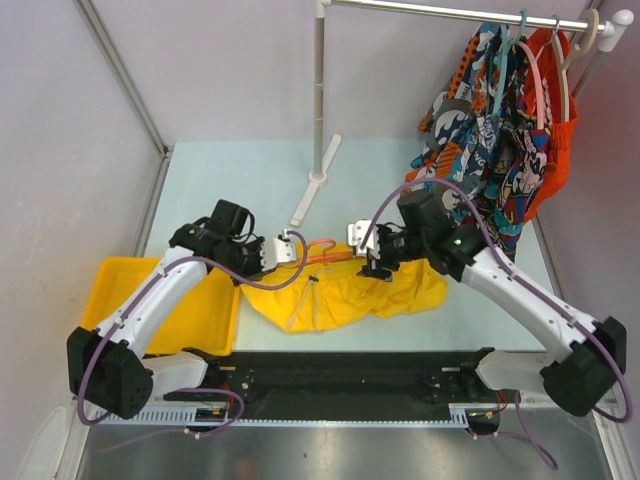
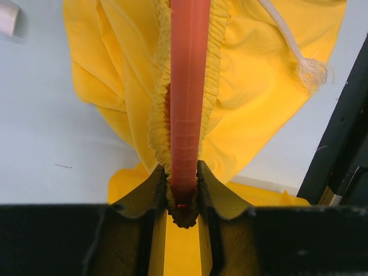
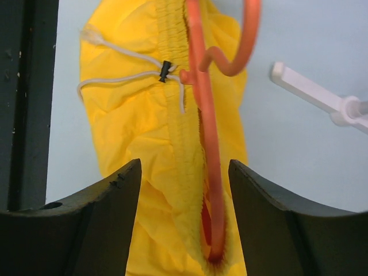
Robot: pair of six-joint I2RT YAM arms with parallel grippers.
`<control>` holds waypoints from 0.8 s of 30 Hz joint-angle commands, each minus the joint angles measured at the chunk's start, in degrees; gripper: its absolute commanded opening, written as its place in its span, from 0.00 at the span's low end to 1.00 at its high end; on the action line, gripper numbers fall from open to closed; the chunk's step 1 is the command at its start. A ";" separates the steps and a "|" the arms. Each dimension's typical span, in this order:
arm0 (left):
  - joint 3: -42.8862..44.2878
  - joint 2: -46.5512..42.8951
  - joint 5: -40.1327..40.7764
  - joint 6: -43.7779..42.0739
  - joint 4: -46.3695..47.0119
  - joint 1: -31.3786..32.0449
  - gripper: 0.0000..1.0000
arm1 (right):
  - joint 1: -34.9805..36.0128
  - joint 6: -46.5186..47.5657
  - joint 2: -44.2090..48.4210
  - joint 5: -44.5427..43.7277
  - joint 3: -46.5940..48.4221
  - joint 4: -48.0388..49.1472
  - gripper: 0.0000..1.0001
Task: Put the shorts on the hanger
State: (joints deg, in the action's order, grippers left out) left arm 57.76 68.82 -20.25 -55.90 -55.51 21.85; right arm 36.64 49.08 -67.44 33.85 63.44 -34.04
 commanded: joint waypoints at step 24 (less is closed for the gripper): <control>10.80 -5.88 -19.56 4.21 0.84 0.12 0.24 | 2.73 -0.12 1.17 -2.82 9.15 -0.15 0.00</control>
State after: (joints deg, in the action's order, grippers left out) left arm 64.16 65.25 -30.61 -55.42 -58.52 20.05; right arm 39.07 52.45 -68.25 29.23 68.14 -35.09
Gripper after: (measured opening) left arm 0.261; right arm 0.033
